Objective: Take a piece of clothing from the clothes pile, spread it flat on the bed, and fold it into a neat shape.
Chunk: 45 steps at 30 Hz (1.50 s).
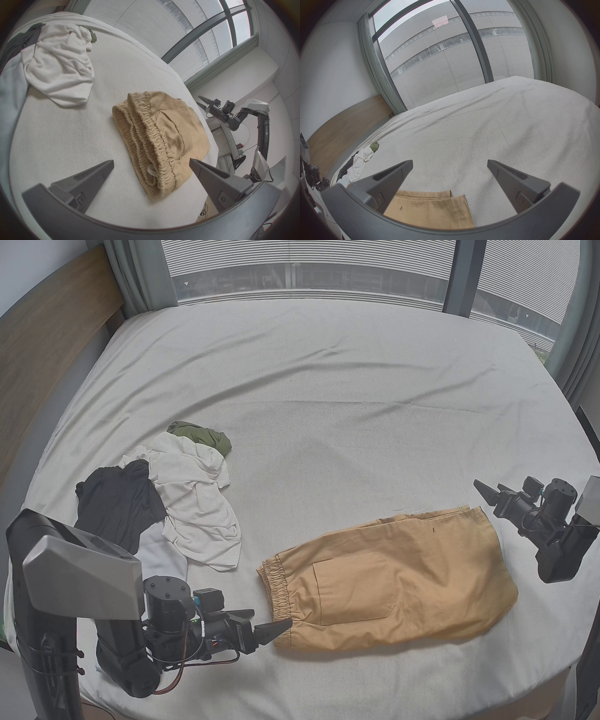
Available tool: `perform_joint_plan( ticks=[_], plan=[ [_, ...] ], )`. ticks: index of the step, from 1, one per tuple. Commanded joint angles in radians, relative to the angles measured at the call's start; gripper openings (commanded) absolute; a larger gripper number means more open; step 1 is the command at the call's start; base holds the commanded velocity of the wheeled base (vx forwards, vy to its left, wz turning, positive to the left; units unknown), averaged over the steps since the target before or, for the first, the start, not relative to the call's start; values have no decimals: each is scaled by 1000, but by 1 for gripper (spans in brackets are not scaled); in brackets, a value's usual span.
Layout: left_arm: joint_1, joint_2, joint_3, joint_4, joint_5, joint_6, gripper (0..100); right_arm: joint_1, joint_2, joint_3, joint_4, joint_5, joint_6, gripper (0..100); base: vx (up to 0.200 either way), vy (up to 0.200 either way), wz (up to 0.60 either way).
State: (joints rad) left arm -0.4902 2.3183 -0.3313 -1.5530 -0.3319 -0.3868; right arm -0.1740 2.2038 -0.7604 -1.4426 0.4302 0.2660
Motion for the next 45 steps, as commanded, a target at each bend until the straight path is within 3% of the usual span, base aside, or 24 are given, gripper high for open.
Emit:
perform_joint_plan(
  ticks=[1,17,42,43,45],
  plan=[
    [-7,69,-37,-4,11,-12,100,-2,-18,0,-1,1,12,100,0,0,0],
    [-44,79,-207,-4,10,-250,100,1,-29,16,-12,-1,27,100,0,0,0],
    [-64,115,-246,-4,10,-353,100,5,-26,18,-19,-1,27,100,0,0,0],
    [-64,118,-246,-4,10,-359,0,5,-26,18,-19,-1,27,100,0,0,0],
    [-62,121,-244,-6,10,-363,0,5,-24,18,-19,-1,27,100,0,0,0]
  ],
)
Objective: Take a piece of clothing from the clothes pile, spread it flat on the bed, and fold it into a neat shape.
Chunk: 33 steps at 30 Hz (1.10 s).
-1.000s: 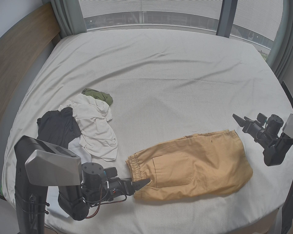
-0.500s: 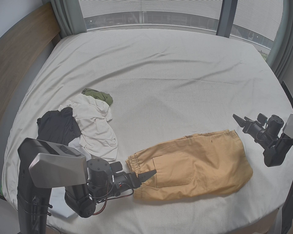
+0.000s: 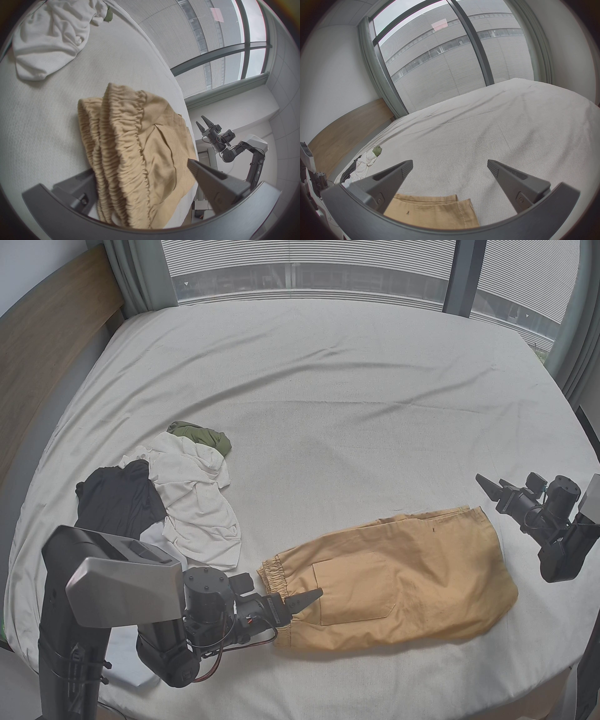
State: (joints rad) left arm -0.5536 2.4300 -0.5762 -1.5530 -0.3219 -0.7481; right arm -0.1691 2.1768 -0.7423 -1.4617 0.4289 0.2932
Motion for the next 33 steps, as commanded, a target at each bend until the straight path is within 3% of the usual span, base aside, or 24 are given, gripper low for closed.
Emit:
perform_joint_plan(
  ticks=[1,13,25,33],
  plan=[
    [3,7,4,-6,1,-2,0,0,3,0,0,1,0,100,0,0,0],
    [27,-170,153,-4,-11,-4,0,3,8,12,-2,2,-2,100,0,0,0],
    [40,-230,225,-4,-3,3,0,8,6,21,-2,2,-2,100,0,0,0],
    [112,-307,311,-2,-23,1,0,8,5,23,-2,2,-2,100,0,0,0]
  ],
)
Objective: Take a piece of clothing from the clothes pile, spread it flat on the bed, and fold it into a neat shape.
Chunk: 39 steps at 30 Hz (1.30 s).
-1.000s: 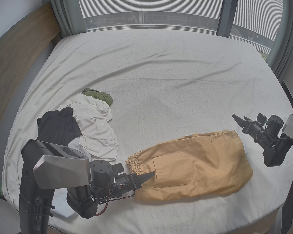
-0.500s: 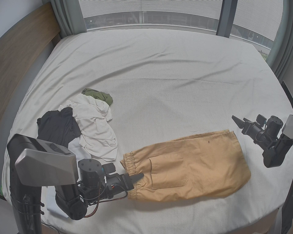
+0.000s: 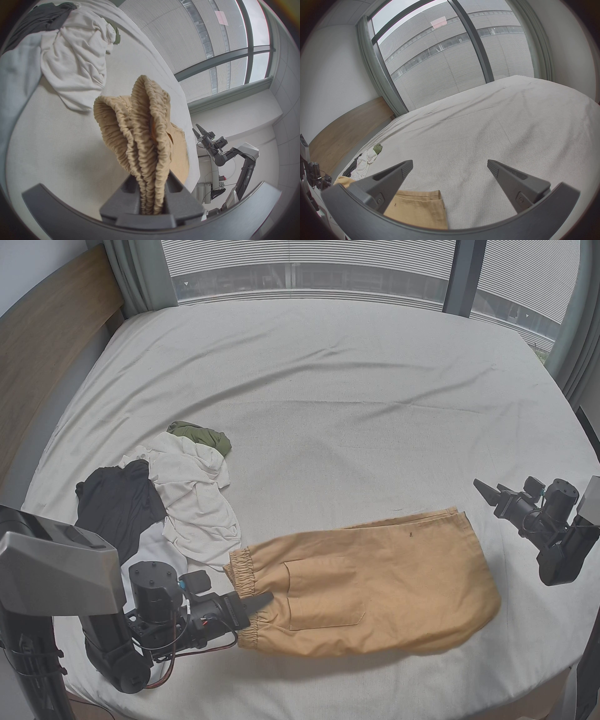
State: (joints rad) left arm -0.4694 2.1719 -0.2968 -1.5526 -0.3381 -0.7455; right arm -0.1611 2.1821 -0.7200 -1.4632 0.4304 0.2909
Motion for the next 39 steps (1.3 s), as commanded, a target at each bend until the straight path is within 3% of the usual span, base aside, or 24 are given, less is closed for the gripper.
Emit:
perform_joint_plan(
  ticks=[1,16,39],
  plan=[
    [34,-50,36,-3,-9,0,0,0,-1,1,0,1,1,100,0,0,0],
    [141,-93,110,-4,-50,3,0,11,-2,13,-2,1,1,100,0,0,0],
    [227,-132,179,-4,-67,12,0,18,-7,16,-2,2,2,100,0,0,0]
  ],
)
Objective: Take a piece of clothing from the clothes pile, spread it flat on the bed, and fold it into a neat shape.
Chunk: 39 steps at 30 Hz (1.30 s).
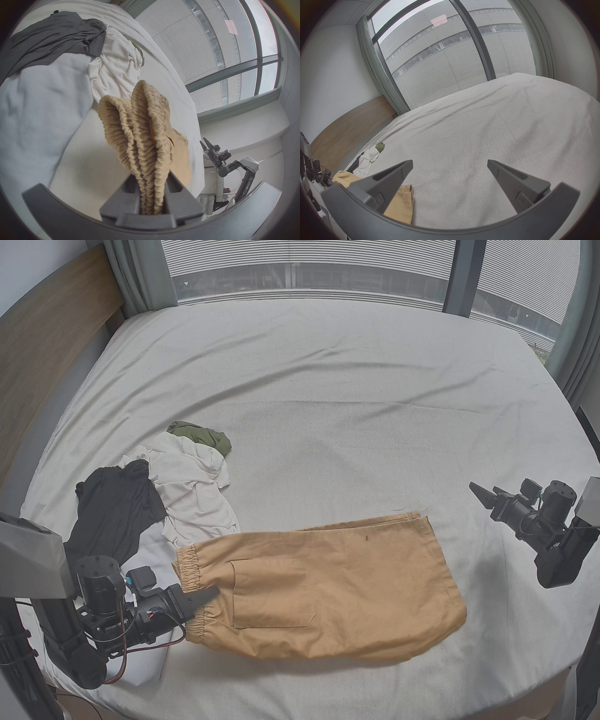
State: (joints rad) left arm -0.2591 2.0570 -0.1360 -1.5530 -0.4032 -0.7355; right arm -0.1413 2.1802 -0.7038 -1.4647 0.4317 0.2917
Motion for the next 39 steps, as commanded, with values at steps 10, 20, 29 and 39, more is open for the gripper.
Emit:
perform_joint_plan(
  ticks=[10,20,29,39],
  plan=[
    [47,-54,27,-2,-29,7,0,2,7,1,-32,-1,0,100,0,0,0],
    [14,-71,16,-2,-31,28,0,11,7,12,-39,-2,0,100,0,0,0],
    [-26,-84,-4,-2,-29,24,0,11,12,12,-39,-2,0,100,0,0,0],
    [-23,-78,-16,-2,-29,22,0,15,12,12,-39,-2,0,100,0,0,0]
  ],
)
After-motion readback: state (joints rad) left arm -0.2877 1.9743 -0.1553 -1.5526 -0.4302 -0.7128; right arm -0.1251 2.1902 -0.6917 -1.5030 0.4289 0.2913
